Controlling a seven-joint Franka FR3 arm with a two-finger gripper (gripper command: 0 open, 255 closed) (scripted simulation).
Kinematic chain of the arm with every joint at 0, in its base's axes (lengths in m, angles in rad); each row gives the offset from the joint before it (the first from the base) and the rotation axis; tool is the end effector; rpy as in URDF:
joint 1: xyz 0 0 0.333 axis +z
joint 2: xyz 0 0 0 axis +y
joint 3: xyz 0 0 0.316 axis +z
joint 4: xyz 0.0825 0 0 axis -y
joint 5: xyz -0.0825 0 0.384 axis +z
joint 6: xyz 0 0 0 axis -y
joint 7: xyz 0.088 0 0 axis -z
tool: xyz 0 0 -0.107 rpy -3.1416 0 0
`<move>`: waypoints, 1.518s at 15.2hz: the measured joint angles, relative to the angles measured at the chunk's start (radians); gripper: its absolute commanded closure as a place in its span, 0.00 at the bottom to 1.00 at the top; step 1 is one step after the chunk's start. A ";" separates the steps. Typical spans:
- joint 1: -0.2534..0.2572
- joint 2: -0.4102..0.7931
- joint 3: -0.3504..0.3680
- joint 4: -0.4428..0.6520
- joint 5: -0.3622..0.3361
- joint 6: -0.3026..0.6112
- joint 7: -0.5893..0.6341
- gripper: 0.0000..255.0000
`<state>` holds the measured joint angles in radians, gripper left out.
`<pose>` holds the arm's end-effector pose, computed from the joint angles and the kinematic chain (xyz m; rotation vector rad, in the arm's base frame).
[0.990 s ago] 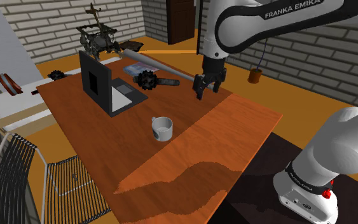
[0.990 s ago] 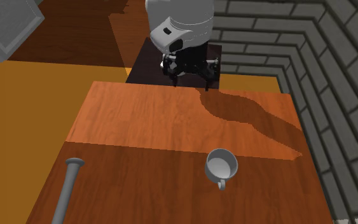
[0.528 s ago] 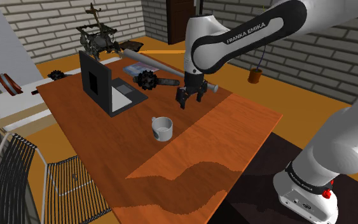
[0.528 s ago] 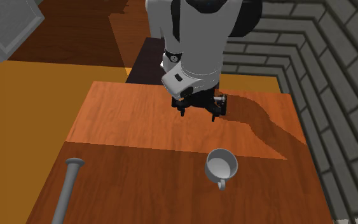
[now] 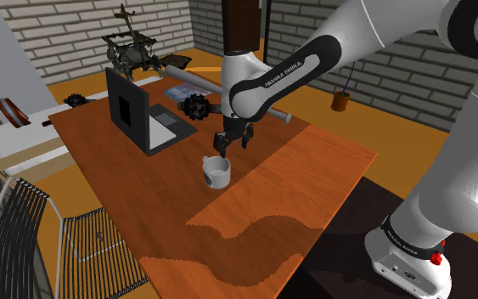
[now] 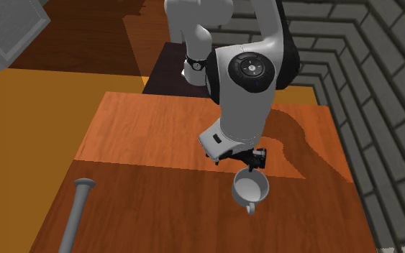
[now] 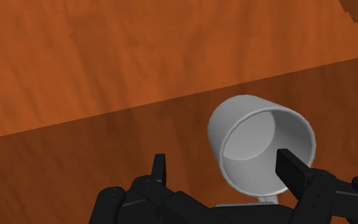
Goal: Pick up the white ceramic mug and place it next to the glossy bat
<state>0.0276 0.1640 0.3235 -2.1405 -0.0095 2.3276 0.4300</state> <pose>0.5304 0.1915 0.3352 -3.0857 0.1194 -0.0189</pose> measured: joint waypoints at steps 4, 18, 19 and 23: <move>0.021 0.121 -0.011 0.075 -0.050 0.041 0.043 0.00; 0.033 0.190 -0.025 0.069 -0.080 0.113 0.061 1.00; 0.033 0.190 -0.025 0.069 -0.080 0.113 0.061 1.00; 0.033 0.190 -0.025 0.069 -0.080 0.113 0.061 1.00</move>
<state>0.0611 0.3541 0.2986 -2.0715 -0.0894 2.4411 0.4913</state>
